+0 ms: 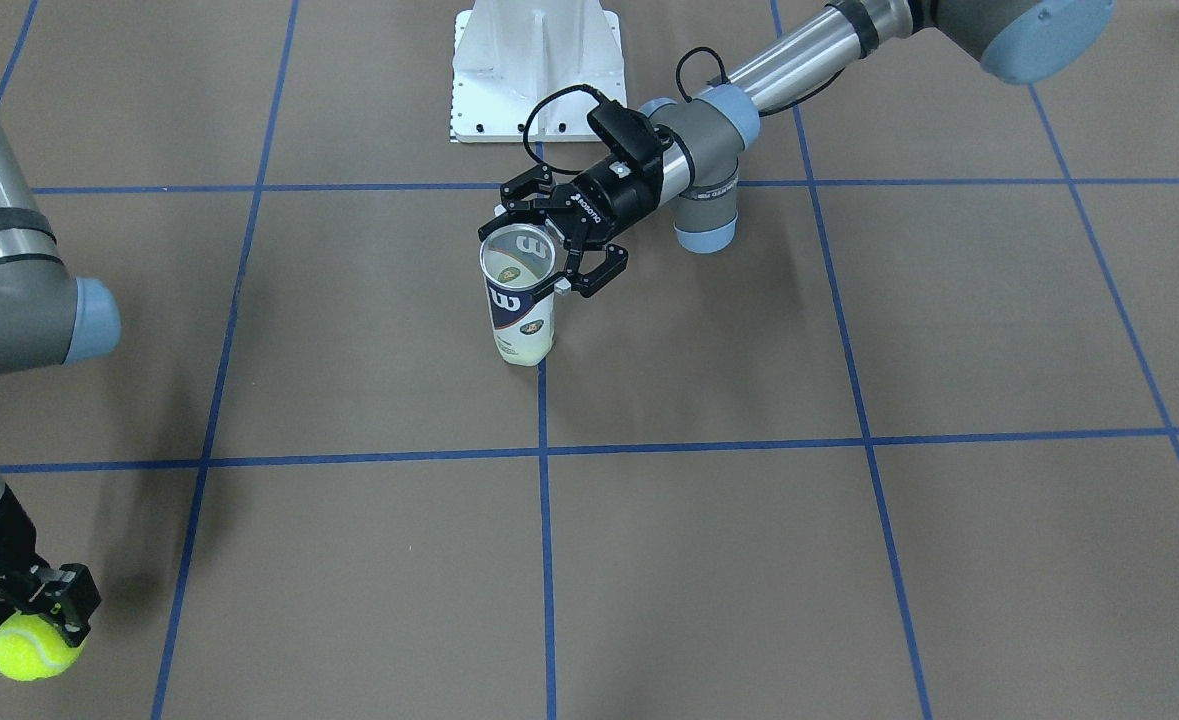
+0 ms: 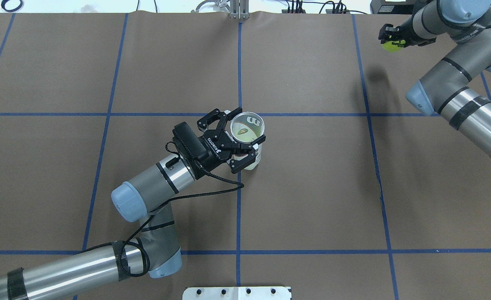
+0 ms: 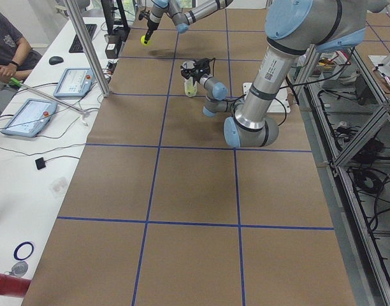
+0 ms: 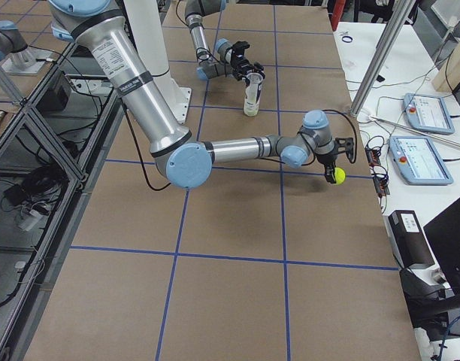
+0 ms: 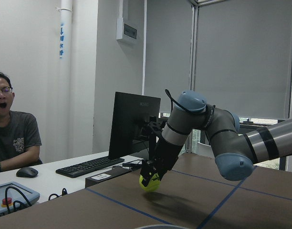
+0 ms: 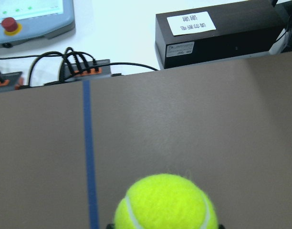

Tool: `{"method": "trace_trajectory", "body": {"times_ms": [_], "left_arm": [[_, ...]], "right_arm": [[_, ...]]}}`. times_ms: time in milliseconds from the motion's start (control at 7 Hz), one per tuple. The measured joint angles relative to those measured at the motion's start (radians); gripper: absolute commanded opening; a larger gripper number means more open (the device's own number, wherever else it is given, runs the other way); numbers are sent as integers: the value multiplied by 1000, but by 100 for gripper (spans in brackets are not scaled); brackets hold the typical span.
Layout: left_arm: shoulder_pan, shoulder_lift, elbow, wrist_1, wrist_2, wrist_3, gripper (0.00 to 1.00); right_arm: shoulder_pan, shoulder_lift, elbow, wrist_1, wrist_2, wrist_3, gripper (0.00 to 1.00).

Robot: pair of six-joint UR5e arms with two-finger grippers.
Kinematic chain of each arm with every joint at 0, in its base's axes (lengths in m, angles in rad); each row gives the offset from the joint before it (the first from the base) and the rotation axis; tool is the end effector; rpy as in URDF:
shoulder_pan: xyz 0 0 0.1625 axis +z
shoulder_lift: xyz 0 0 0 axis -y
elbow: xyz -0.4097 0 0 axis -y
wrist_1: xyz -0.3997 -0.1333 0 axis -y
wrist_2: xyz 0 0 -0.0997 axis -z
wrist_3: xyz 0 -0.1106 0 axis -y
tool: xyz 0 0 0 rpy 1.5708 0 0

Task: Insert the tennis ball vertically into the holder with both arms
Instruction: 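Carry the second ball with the right gripper over the can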

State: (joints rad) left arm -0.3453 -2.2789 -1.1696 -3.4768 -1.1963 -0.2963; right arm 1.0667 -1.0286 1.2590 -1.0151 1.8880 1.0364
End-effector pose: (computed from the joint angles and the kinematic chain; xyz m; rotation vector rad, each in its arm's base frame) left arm 0.5718 -0.3904 0.2115 1.7015 1.3378 0.1186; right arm -0.2735 -0.7004 0.4259 0.3520 -0.7628 0.3763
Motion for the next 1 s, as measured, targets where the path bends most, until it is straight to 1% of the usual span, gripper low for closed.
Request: {"method": "trace_trajectory", "body": {"times_ms": [143,286,429,571,857,1000], "left_arm": [[0,0,1,0,0,0,92],[0,0,2,0,0,0,92],[0,1,2,0,0,0,92],[0,1,2,0,1,0,92],[1,1,2,1,1,0,92],[2,0,3,1,1,0,92]], "right_arm": [[-14,-27,231,-209,69,73,0],[-51,-34,427,-389,136,158,0],[-106,-25,552,-485,190,261,0],[-163,9,607,-515,230,373,0],[-268,103,629,-526,250,533,0],[-300,130,630,-526,250,564,0]]}}
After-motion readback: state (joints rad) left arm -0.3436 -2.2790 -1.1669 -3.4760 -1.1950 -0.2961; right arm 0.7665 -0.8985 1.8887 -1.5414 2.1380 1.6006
